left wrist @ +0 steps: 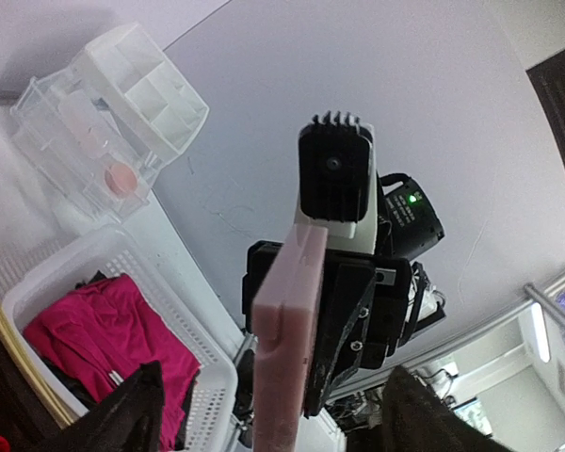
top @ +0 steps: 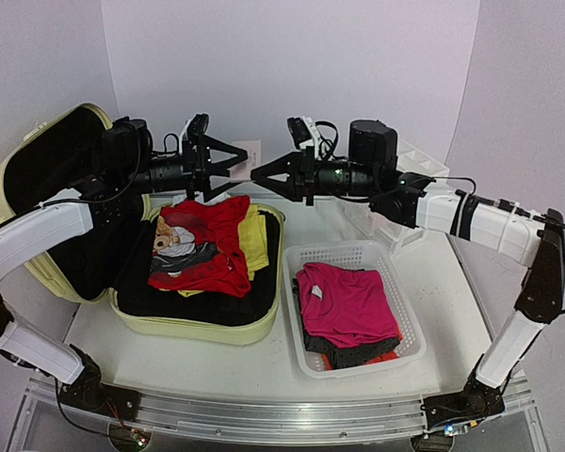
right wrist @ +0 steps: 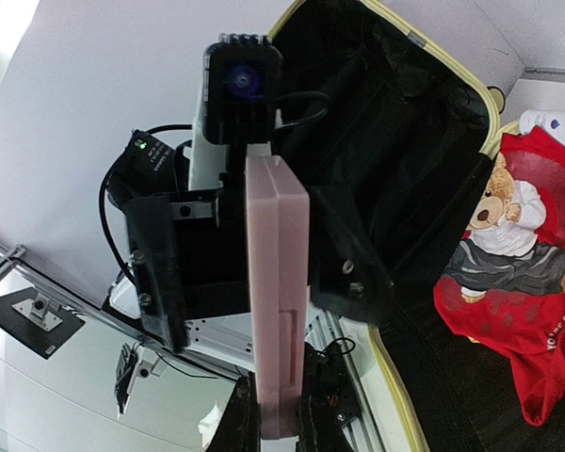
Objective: Open, take out, and arrange the luggage
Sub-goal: Pass from the left arm to the right, then place the makeup in the drawer.
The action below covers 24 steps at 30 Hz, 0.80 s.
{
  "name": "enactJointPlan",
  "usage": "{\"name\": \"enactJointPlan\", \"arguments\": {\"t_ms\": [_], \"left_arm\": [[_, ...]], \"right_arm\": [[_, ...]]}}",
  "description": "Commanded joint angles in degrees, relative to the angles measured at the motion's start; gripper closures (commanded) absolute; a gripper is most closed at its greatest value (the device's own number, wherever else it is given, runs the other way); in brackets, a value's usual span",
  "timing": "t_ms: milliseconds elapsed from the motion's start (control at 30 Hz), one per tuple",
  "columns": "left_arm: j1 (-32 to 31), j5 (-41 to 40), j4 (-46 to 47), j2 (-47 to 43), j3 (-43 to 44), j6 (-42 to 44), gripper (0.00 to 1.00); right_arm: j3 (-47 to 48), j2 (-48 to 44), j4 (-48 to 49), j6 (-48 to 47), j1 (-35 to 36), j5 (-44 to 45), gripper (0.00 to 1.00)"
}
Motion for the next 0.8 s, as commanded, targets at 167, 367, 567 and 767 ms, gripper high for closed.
{"name": "enactJointPlan", "arguments": {"t_ms": [167, 367, 567, 767], "left_arm": [[-0.11, -5.68, 2.03, -3.86, -4.61, 6.58, 0.00], [0.23, -7.00, -1.29, -5.22, -7.06, 11.25, 0.00], [1.03, -10.83, -11.78, -7.23, -6.04, 17.31, 0.00], [1.04, -19.63, -30.44, -7.61, -0.30, 23.89, 0.00]], "right_arm": [[-1.31, -13.25, -24.09, -19.17, -2.09, 11.08, 1.00], [-0.23, -18.69, -40.36, -31.28, -2.62, 24.51, 1.00], [-0.58, -20.46, -50.64, -41.27, -2.62, 41.78, 1.00], [-1.24, -19.11, -54.45, -48.74, -2.60, 52.56, 1.00]]}}
